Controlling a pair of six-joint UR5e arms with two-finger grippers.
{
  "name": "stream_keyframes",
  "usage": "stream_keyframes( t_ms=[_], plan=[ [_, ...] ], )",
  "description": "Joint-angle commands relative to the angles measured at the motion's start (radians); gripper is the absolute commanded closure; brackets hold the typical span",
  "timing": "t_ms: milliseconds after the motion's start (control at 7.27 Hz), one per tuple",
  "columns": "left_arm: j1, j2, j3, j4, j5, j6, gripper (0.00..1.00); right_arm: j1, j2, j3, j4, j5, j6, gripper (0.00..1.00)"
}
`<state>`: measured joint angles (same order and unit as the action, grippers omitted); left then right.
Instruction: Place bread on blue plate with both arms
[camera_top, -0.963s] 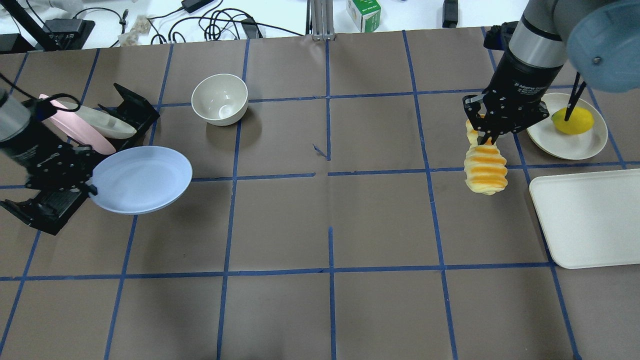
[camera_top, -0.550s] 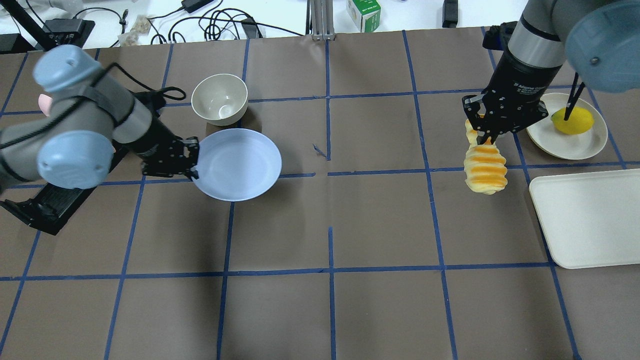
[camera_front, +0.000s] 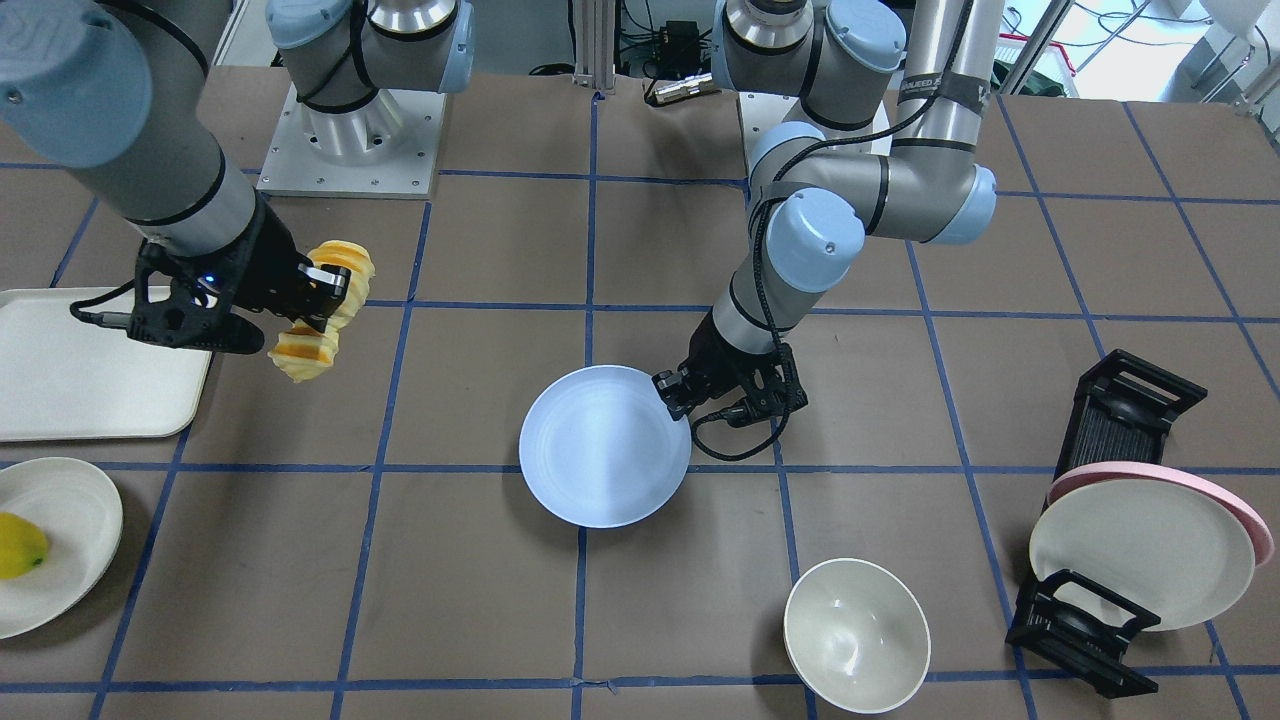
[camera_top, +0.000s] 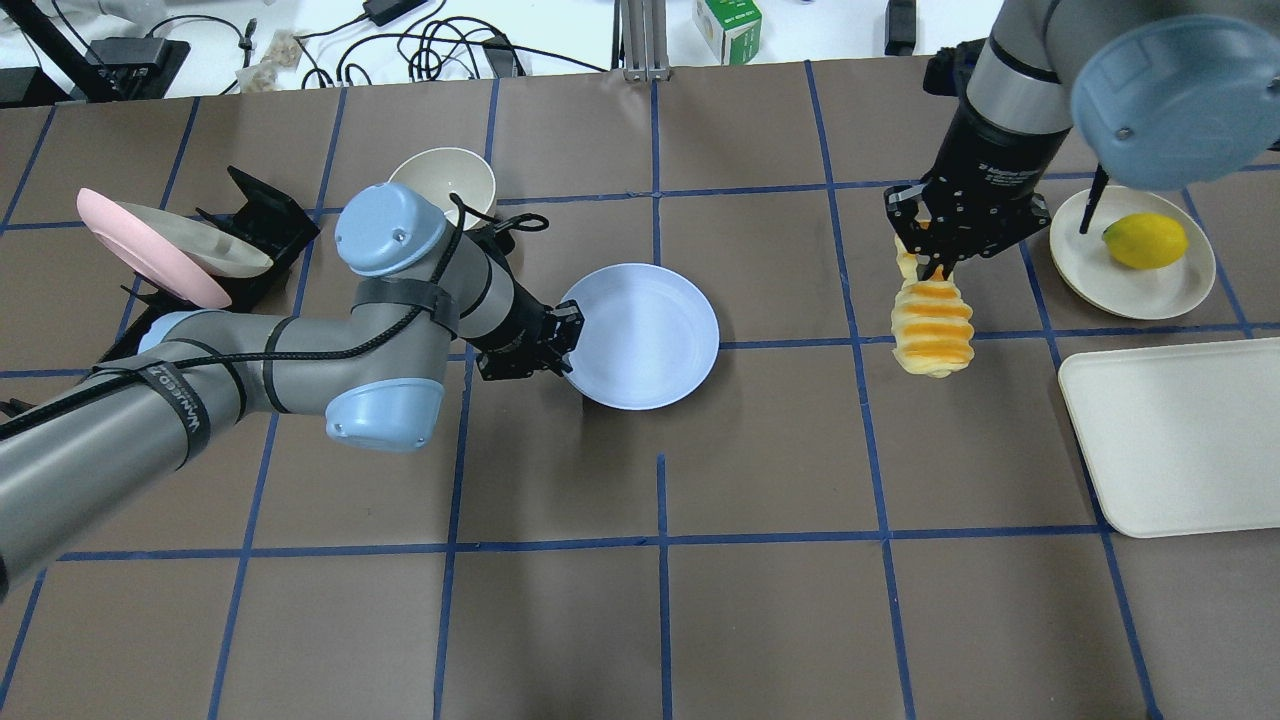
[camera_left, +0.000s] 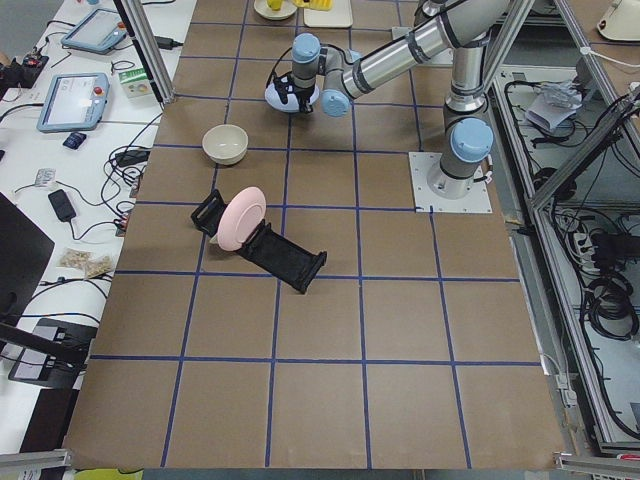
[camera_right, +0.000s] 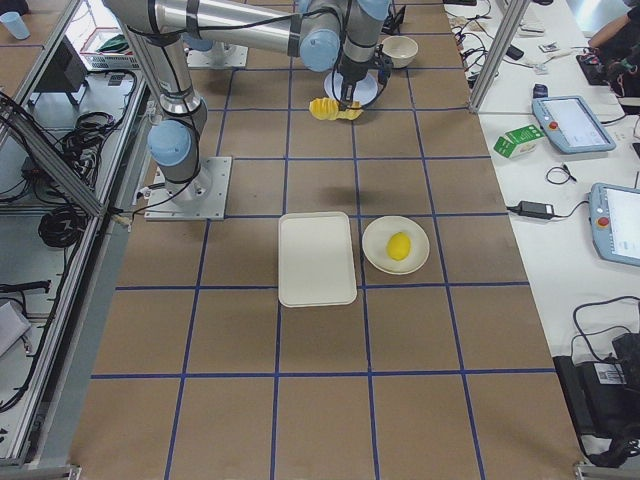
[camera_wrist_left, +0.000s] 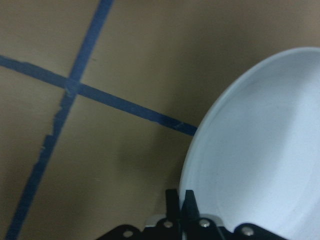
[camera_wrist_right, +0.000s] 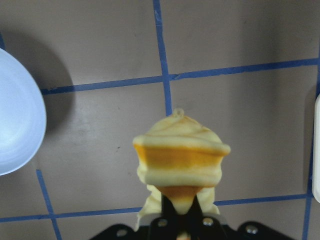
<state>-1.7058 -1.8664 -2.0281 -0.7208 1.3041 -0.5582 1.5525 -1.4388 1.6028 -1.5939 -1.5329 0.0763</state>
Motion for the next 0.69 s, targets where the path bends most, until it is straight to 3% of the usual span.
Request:
stream_keyframes(
  t_ms=[0, 138, 275, 550],
  plan=[
    [-0.015, -0.028, 0.011, 0.041, 0.003, -0.046, 0.39, 0.108, 0.078, -0.067, -0.012, -0.012, 0.069, 1.0],
    [0.007, -0.027, 0.041, 0.1, 0.013, -0.005, 0.0, 0.138, 0.098, -0.079, -0.035, -0.001, 0.068, 1.0],
    [0.035, 0.014, 0.092, -0.007, 0.097, 0.126, 0.0, 0.177, 0.136, -0.078, -0.094, -0.003, 0.068, 1.0],
    [0.061, 0.097, 0.281, -0.369, 0.153, 0.323, 0.0, 0.253, 0.204, -0.078, -0.191, -0.001, 0.109, 1.0]
  ],
)
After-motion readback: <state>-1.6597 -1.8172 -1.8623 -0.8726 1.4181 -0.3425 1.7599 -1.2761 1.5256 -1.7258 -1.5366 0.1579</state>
